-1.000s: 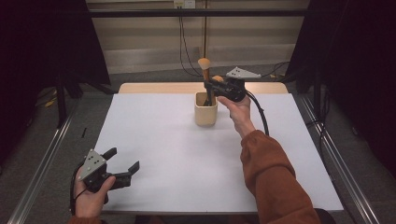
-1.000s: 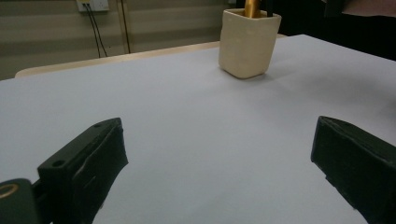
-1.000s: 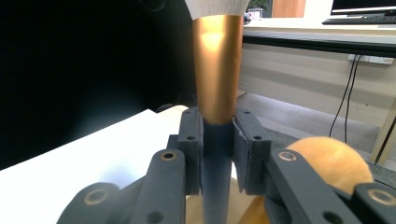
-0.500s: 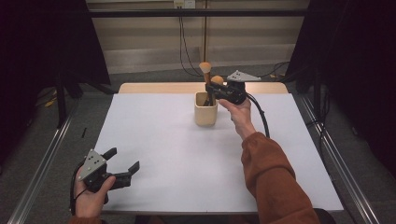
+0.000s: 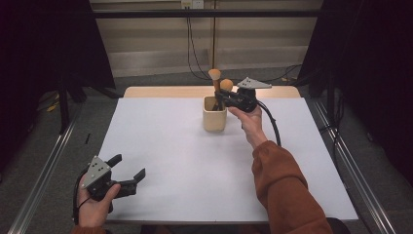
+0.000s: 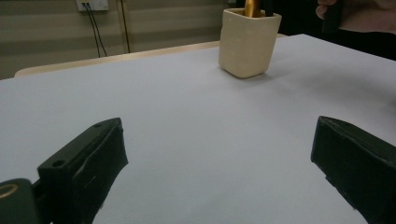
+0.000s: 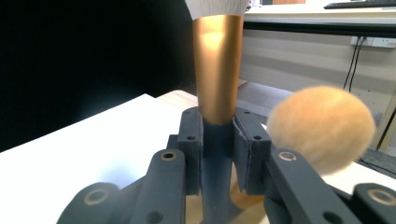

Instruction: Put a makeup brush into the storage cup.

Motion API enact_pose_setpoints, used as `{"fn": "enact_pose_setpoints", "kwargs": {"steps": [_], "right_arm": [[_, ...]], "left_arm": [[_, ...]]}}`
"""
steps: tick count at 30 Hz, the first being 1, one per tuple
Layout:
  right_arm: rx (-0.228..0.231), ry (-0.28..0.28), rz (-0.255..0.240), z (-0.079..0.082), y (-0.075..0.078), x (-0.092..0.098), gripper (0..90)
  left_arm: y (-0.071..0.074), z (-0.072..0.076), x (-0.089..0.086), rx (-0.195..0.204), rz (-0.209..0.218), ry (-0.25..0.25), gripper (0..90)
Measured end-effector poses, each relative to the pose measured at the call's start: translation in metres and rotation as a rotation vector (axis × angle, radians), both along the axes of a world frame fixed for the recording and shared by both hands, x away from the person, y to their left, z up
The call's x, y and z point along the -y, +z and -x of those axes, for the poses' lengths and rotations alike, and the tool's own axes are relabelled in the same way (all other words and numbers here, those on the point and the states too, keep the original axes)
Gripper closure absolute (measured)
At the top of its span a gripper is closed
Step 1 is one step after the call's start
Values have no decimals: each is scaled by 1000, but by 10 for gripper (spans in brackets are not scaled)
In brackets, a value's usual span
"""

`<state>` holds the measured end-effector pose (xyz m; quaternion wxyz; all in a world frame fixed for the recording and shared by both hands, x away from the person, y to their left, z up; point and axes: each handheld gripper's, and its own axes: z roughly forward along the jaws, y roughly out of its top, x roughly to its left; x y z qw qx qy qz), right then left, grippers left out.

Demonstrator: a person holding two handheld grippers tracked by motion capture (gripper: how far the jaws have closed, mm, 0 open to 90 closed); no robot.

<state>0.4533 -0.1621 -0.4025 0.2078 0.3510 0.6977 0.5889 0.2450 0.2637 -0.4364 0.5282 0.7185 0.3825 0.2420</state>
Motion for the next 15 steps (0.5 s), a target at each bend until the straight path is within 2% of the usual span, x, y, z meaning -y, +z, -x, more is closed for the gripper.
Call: {"fn": "enact_pose_setpoints", "kwargs": {"steps": [15], "right_arm": [[-29, -1, 24, 6, -11, 3, 751]], "left_arm": [[0, -1, 1, -3, 2, -3, 32]]}}
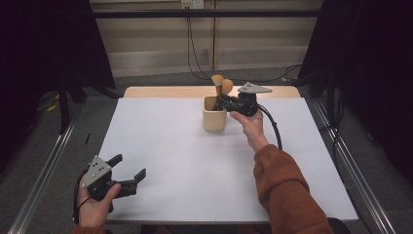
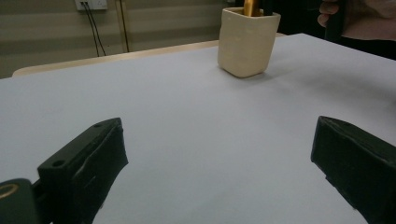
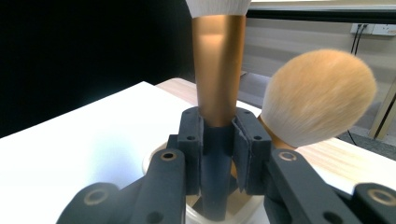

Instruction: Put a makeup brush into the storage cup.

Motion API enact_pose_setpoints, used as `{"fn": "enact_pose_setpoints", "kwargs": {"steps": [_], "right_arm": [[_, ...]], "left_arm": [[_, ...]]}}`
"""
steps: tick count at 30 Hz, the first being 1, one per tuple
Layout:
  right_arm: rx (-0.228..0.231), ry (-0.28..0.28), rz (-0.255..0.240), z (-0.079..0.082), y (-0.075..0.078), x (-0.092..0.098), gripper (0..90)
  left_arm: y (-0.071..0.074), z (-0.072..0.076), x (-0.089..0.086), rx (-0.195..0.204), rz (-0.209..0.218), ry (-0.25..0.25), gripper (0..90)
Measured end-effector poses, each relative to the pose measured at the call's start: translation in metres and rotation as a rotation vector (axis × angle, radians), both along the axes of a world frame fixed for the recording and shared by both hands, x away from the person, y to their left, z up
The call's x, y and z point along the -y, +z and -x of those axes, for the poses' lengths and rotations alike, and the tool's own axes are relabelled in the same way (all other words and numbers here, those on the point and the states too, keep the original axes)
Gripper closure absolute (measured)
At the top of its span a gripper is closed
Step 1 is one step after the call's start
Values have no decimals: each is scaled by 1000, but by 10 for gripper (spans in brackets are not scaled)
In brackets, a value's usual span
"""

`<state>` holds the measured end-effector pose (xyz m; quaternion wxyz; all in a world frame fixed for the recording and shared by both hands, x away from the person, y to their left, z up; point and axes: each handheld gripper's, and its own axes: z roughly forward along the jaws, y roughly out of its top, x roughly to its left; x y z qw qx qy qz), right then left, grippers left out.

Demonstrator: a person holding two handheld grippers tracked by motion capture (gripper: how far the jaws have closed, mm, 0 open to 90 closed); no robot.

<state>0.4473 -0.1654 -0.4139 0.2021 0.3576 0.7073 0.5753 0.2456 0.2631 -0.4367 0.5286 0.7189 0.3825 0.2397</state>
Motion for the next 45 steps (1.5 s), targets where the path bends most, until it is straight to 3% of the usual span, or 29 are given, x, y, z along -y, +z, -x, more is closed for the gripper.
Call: {"fn": "enact_pose_setpoints", "kwargs": {"steps": [29, 45], "right_arm": [[-45, -7, 17, 7, -18, 3, 741], [-32, -35, 25, 14, -14, 1, 510]], "left_arm": [[0, 0, 0, -4, 1, 0, 32], [0, -3, 2, -5, 4, -5, 32]]}}
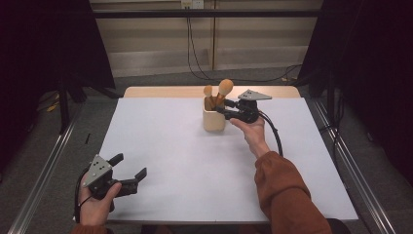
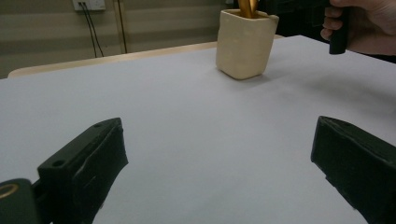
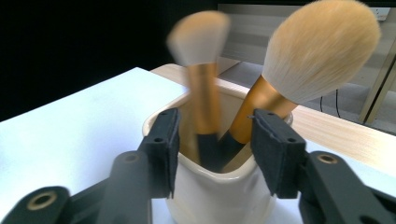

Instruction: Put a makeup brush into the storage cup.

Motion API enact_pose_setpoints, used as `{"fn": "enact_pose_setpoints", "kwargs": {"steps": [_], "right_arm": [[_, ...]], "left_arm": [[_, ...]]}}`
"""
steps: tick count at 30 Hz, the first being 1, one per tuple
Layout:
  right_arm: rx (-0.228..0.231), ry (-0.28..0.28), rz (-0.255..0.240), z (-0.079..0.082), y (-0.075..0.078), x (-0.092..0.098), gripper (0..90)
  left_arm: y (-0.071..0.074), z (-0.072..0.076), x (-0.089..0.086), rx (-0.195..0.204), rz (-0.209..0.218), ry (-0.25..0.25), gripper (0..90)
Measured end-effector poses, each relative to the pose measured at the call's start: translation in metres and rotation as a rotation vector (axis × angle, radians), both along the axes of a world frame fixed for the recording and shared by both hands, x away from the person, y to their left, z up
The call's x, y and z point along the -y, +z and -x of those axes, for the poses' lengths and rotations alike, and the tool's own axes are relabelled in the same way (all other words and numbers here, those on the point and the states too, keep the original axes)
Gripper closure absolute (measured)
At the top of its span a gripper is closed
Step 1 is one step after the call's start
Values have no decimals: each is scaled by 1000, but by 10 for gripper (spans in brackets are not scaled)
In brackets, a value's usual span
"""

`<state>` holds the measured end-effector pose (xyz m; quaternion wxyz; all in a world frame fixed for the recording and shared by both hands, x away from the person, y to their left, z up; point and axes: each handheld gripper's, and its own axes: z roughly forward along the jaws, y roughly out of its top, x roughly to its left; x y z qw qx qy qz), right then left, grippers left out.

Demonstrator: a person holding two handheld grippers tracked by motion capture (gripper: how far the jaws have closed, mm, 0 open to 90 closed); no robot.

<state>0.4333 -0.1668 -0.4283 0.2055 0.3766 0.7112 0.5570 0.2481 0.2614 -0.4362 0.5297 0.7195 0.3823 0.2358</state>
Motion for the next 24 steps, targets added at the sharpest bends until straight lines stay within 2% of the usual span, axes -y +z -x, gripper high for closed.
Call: {"fn": "enact_pose_setpoints", "kwargs": {"steps": [8, 12, 15, 19, 24], "right_arm": [[4, -3, -20, 4, 0, 4, 371], [0, -8, -19, 5, 3, 7, 264], [-26, -21, -9, 5, 4, 8, 152], [-24, -18, -18, 7, 6, 11, 71], [-16, -12, -17, 12, 9, 13, 15]], "left_arm": [[-1, -4, 2, -7, -1, 0, 32], [-1, -4, 1, -8, 4, 8, 32], [-1, -4, 2, -8, 4, 3, 32], [0, -4, 1, -3, 1, -1, 32], [0, -1, 0, 0, 7, -1, 32]]}}
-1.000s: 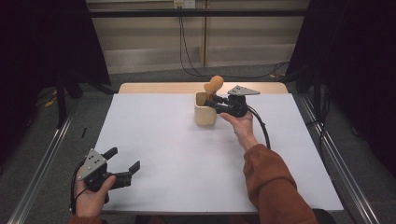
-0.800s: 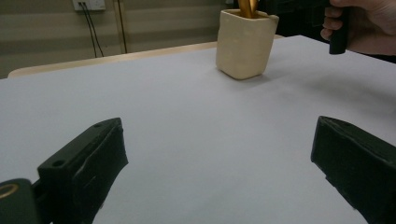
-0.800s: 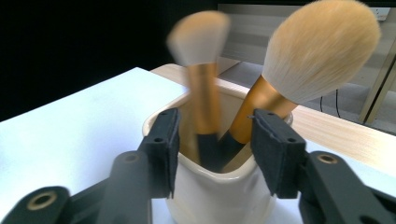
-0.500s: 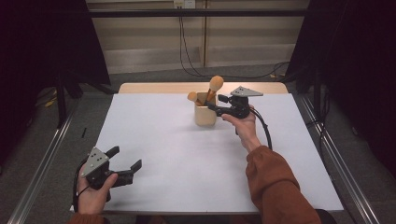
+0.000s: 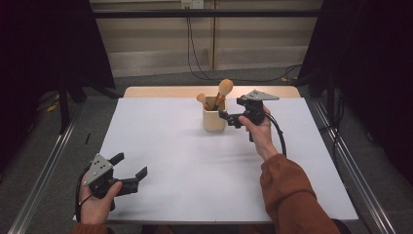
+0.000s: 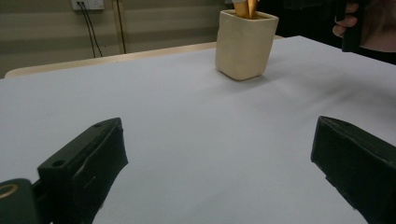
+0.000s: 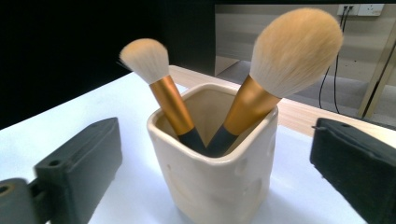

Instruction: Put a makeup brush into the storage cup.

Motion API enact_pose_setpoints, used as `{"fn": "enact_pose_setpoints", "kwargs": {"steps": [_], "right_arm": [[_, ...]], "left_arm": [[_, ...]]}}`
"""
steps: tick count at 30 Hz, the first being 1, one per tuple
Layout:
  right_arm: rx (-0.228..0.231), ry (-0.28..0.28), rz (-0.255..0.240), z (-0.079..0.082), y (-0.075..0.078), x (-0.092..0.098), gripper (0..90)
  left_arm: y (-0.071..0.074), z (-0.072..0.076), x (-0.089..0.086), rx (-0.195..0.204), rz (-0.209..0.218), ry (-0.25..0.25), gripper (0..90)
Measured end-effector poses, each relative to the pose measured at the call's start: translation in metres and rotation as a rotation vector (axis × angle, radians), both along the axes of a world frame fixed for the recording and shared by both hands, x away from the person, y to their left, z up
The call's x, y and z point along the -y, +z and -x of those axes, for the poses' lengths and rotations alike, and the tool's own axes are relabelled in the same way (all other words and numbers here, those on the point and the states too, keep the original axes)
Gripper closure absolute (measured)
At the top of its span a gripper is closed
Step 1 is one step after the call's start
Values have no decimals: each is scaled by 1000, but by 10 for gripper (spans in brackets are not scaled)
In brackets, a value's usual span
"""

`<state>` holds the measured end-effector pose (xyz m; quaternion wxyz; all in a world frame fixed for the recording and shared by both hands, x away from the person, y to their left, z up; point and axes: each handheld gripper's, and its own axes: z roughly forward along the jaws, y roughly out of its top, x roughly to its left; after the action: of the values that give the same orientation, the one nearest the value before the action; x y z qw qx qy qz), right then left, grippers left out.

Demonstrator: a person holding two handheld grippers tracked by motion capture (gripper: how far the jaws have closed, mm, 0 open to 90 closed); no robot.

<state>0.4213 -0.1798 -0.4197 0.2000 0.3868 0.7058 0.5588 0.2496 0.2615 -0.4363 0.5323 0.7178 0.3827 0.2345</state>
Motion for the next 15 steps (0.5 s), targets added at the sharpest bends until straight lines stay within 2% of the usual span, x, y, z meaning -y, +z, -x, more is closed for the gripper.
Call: {"fn": "enact_pose_setpoints", "kwargs": {"steps": [4, 10, 13, 15], "right_arm": [[-16, -10, 5, 4, 3, 1, 24], [6, -52, 19, 12, 8, 7, 30], [32, -80, 28, 18, 9, 13, 26], [24, -81, 28, 21, 10, 17, 20]], "left_arm": [[1, 1, -1, 6, 5, 3, 32], [0, 0, -1, 2, 3, 1, 32], [1, 0, -1, -3, 24, -3, 32], [1, 0, 0, -2, 22, -4, 32]]}}
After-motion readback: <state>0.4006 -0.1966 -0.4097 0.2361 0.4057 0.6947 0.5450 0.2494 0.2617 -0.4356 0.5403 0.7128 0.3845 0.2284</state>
